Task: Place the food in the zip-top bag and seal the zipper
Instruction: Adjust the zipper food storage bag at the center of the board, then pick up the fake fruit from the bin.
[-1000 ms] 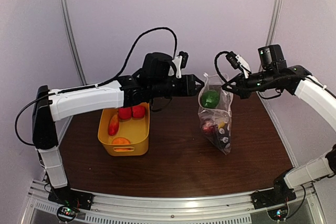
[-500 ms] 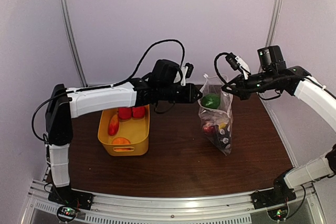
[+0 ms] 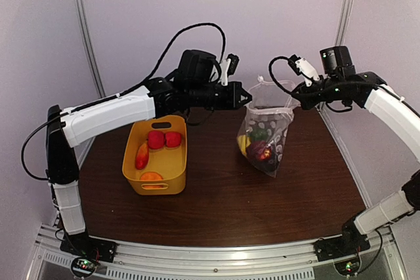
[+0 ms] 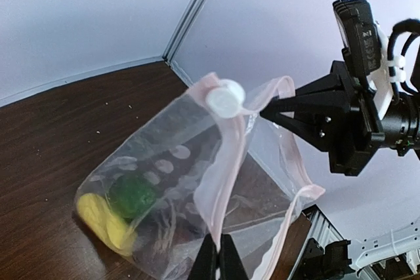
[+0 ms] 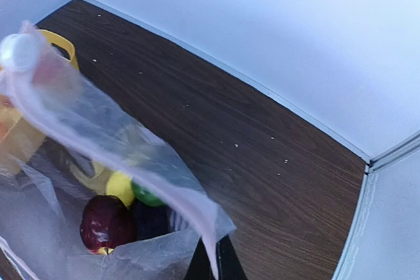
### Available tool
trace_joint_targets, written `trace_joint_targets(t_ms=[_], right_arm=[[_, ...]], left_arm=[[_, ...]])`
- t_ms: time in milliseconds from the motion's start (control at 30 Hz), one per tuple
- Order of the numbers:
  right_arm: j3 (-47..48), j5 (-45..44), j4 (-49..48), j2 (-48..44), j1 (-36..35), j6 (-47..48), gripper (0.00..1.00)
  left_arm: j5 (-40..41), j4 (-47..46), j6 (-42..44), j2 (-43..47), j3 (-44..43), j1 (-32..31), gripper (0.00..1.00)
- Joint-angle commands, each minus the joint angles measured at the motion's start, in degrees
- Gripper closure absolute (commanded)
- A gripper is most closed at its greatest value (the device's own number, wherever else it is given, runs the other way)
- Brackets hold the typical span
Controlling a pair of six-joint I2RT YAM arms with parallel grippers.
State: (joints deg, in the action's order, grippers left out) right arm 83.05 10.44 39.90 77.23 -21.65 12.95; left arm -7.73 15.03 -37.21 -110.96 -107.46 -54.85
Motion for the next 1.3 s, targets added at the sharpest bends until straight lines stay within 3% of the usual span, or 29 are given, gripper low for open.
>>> trace_joint_targets(t_ms=[0, 100, 233, 300, 500, 667, 900, 1067, 1267], right_arm=[[3.0, -10.68, 2.18, 1.61, 0.82, 0.41, 1.0], [3.07, -10.57, 1.76, 1.52, 0.82, -0.14, 1.0], [2.31, -7.55, 1.57, 0.9, 0.82, -0.12, 1.0], [0.82, -4.03, 1.25, 0.35, 0.82, -0.39, 1.0], [-3.62, 5.88, -0.34, -1.1, 0.82, -0.43, 1.0], [-4.07, 7.84, -0.86, -1.3, 0.82, -0.62, 1.0], [-4.27, 9.63, -1.04, -0.43, 0.82, -0.9, 1.0], [-4.25, 10.16, -0.9, -0.48, 0.82, -1.01, 1.0], [-5.1, 10.2, -0.78, -1.26, 0.82, -1.03, 1.0]], left_arm=[[-2.08, -1.92, -1.6, 0.88, 3.27, 1.6, 1.0], [-3.39, -3.94, -2.33, 0.42, 4.24, 1.64, 0.98], [-3.3, -0.13, 0.11, 0.92, 3.2, 1.78, 0.52], [-2.28, 3.24, 2.68, 2.1, 3.67, 1.89, 0.43], [9.62, 15.08, 5.4, 10.8, 16.25, 6.17, 0.36], [14.48, 23.4, 6.14, 20.17, 28.39, 11.3, 0.34], [17.92, 38.03, 9.83, 22.44, 33.09, 12.65, 0.22], [12.78, 36.42, 10.7, 21.06, 38.72, 13.95, 0.18], [15.12, 35.39, 9.44, 16.97, 40.82, 14.24, 0.17]])
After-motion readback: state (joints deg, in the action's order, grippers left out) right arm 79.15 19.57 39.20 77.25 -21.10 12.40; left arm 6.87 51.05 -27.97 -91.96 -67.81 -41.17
